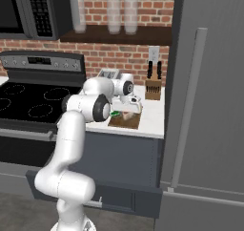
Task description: Pick up the knife from the drawer and place it on the cutting board. Then place the meat from the plate to the cutting board.
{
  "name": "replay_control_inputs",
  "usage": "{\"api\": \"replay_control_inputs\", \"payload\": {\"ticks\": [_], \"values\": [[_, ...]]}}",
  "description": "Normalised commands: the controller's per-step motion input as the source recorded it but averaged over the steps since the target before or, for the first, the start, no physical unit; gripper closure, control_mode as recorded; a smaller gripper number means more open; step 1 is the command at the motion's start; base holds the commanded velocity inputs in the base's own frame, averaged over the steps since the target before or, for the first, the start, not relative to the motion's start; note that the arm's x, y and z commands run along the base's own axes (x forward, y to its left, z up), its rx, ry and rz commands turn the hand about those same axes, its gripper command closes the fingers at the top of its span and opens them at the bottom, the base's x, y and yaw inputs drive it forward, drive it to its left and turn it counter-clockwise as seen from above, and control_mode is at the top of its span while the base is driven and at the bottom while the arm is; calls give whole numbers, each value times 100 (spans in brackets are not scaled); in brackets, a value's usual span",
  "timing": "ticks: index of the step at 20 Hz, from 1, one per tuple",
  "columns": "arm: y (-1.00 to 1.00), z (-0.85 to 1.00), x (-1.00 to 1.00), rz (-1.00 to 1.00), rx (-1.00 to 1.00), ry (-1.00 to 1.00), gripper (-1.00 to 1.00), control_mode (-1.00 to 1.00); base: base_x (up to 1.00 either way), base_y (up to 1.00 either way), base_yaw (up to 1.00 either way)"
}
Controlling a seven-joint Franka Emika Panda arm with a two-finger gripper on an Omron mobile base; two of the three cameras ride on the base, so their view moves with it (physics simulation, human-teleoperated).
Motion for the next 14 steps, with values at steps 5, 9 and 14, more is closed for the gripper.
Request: {"api": "replay_control_inputs", "payload": {"ticks": [5,9,14], "values": [[0,4,-43,0,0,0,-100,-100,0,0,0],[0,32,-46,0,0,-3,-100,-100,0,0,0],[0,75,-42,0,0,-7,-100,-100,0,0,0]]}}
